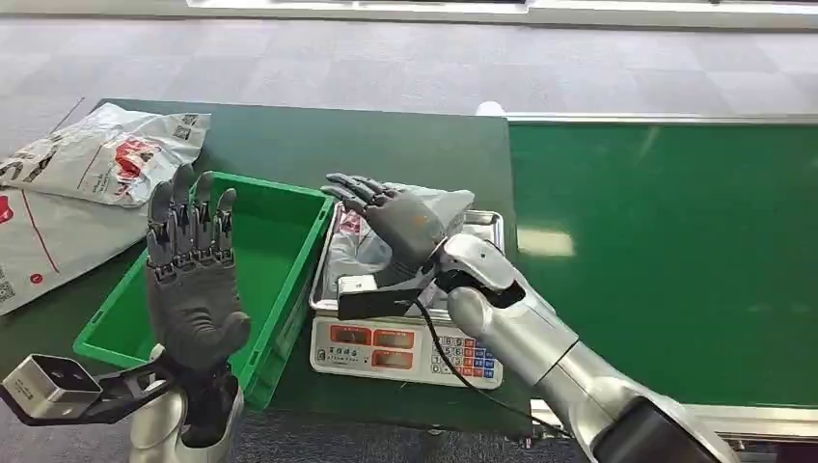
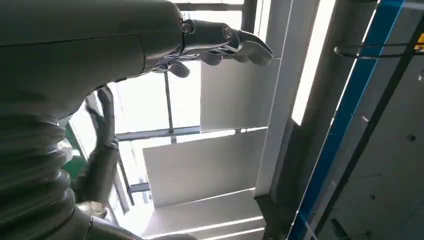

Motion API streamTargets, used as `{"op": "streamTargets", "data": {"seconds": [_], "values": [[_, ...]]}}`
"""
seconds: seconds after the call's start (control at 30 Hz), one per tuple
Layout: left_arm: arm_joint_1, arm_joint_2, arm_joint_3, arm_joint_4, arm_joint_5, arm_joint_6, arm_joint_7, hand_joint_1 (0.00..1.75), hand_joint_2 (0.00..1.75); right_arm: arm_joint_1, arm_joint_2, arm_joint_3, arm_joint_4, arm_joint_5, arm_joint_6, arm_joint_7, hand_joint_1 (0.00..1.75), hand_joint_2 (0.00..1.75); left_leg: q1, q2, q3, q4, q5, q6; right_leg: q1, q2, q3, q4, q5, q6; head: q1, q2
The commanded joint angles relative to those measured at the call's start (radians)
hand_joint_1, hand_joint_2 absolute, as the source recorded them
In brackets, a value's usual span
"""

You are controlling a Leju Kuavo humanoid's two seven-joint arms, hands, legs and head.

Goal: Moved the parcel from conveyor to table for the left to box.

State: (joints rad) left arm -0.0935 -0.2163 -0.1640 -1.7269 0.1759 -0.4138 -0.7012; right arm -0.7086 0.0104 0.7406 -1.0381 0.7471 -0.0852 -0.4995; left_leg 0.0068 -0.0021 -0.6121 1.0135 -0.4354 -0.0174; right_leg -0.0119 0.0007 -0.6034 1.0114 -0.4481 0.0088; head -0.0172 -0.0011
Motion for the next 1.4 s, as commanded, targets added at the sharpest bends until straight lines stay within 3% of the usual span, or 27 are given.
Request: {"op": "streamTargets", "data": {"seconds": [0.03,0.53,0.6,0.63,0.67,0.7,0.73,0.83,0.93,0.97,1.03,1.17,1.4], "values": [[0.002,0.018,0.032,0.027,-0.015,-0.021,0.003,0.0,1.75,0.111,-0.124,-0.295,-0.457,-0.174,0.119,-0.077,0.0,0.0,0.0,-0.005,0.0,-0.001,0.0,0.001,0.0,-0.006,0.002,-0.001,-0.001,0.0,0.0,0.0],[0.023,0.022,0.029,-0.01,-0.095,0.022,0.003,0.0,1.75,0.221,-0.098,-0.367,-0.564,-0.149,0.112,-0.13,0.0,0.0,0.0,-0.001,0.003,-0.002,0.0,0.001,0.001,-0.002,0.004,-0.003,0.0,0.0,0.0,0.0],[-0.024,0.113,-0.077,0.013,-0.452,0.308,0.003,0.0,1.75,0.266,-0.099,-0.398,-0.617,-0.102,0.059,-0.137,0.0,0.0,0.0,-0.003,0.003,-0.002,0.0,0.001,0.001,-0.003,0.005,-0.003,-0.001,0.0,0.0,0.0],[-0.075,0.132,-0.111,0.089,-0.552,0.35,0.015,0.0,1.75,0.283,-0.096,-0.415,-0.646,-0.098,0.047,-0.139,0.0,0.0,0.001,-0.004,0.004,-0.004,0.0,0.001,0.001,-0.005,0.006,-0.004,-0.001,-0.001,0.0,0.0],[-0.19,0.183,-0.188,0.206,-0.896,0.407,0.175,0.0,1.75,0.297,-0.088,-0.434,-0.684,-0.088,0.035,-0.15,0.0,1.75,0.001,-0.006,0.003,-0.003,0.0,0.001,0.001,-0.006,0.006,-0.004,-0.001,-0.001,0.0,0.0],[-0.235,0.163,-0.189,0.268,-0.903,0.411,0.175,0.0,1.75,0.301,-0.087,-0.439,-0.701,-0.089,0.044,-0.152,0.0,1.75,0.001,-0.009,0.004,-0.004,0.002,0.001,0.001,-0.01,0.007,-0.004,-0.001,-0.001,0.0,0.0],[-0.329,0.186,-0.263,0.385,-1.063,0.392,0.235,0.0,1.75,0.304,-0.077,-0.448,-0.717,-0.103,0.053,-0.164,0.0,1.75,0.0,-0.013,0.0,-0.002,0.003,0.0,0.0,-0.013,0.004,-0.002,-0.002,-0.001,0.0,0.0],[-0.549,0.154,-0.375,0.731,-1.219,0.41,0.252,0.0,1.75,0.298,-0.036,-0.45,-0.745,-0.096,0.087,-0.171,0.0,1.75,0.0,-0.019,-0.002,-0.001,0.005,0.001,0.0,-0.021,0.004,-0.001,-0.001,-0.001,0.0,0.0],[-0.552,0.149,-0.375,0.746,-1.218,0.419,0.248,0.0,1.75,0.296,-0.033,-0.446,-0.744,-0.094,0.09,-0.169,0.0,1.75,0.0,-0.012,0.0,-0.002,0.005,0.002,0.0,-0.015,0.004,-0.003,0.002,0.0,0.0,0.0],[-0.548,0.153,-0.378,0.742,-1.218,0.421,0.247,0.0,1.75,0.294,-0.033,-0.448,-0.737,-0.095,0.089,-0.169,0.0,1.75,0.0,-0.004,0.0,-0.001,0.003,0.001,0.0,-0.006,0.002,-0.001,0.003,-0.001,0.0,0.0],[-0.603,0.168,-0.447,0.8,-1.268,0.378,0.276,0.0,1.75,0.282,-0.027,-0.442,-0.733,-0.088,0.095,-0.17,0.0,1.75,0.0,0.0,0.001,-0.001,0.003,0.001,-0.001,-0.001,0.002,-0.002,0.004,0.0,0.0,0.0],[-0.707,0.131,-0.53,1.038,-1.3,0.394,0.293,0.0,1.75,0.272,-0.004,-0.427,-0.721,-0.077,0.103,-0.161,0.0,1.75,0.0,-0.002,0.001,0.0,0.003,0.001,-0.001,-0.003,0.001,-0.001,0.004,-0.001,0.0,0.0],[-0.722,0.121,-0.588,1.203,-1.306,0.409,0.283,0.0,1.75,0.26,0.01,-0.448,-0.699,-0.057,0.101,-0.159,0.0,1.75,0.0,0.003,0.004,-0.003,0.003,0.001,0.0,0.002,0.003,-0.004,0.005,-0.001,0.0,0.0]]}}
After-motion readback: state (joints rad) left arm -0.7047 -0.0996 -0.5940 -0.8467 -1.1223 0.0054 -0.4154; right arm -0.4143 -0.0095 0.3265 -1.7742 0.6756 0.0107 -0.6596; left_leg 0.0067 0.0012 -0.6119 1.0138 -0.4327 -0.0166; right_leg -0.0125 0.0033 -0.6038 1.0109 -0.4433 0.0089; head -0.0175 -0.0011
